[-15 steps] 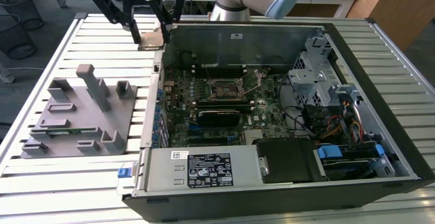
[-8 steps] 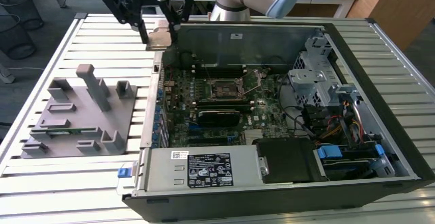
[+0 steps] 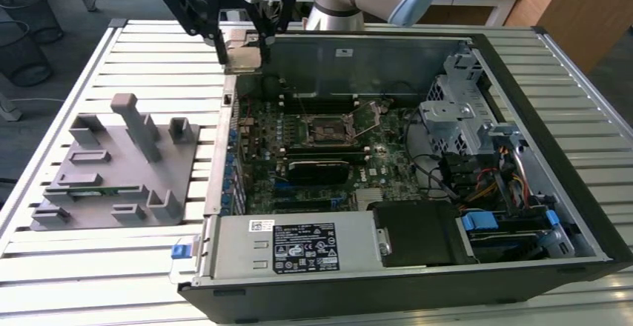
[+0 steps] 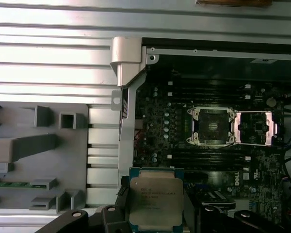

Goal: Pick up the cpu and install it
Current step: 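Pick up the cpu and move it towards the insertion slot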

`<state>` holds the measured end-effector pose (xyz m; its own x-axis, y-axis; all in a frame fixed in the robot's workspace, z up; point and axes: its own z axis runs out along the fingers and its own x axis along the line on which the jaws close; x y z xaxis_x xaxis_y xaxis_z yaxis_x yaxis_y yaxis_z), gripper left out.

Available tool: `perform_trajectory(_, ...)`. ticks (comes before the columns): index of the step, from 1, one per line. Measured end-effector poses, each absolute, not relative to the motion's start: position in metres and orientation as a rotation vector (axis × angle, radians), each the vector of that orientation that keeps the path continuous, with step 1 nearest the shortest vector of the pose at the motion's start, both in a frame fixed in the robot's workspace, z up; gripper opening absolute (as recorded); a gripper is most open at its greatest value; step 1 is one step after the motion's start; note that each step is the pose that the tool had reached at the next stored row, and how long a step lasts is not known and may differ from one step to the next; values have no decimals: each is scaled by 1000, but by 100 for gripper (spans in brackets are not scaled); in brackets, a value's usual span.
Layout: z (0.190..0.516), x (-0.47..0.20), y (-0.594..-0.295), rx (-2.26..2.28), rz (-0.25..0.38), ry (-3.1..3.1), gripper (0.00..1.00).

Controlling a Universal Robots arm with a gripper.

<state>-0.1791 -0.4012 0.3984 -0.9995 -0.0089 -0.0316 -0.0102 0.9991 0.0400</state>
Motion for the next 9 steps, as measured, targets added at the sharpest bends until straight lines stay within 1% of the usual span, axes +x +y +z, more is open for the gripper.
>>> perform_trajectory(9, 397, -170, -400, -15, 62, 3110, 53)
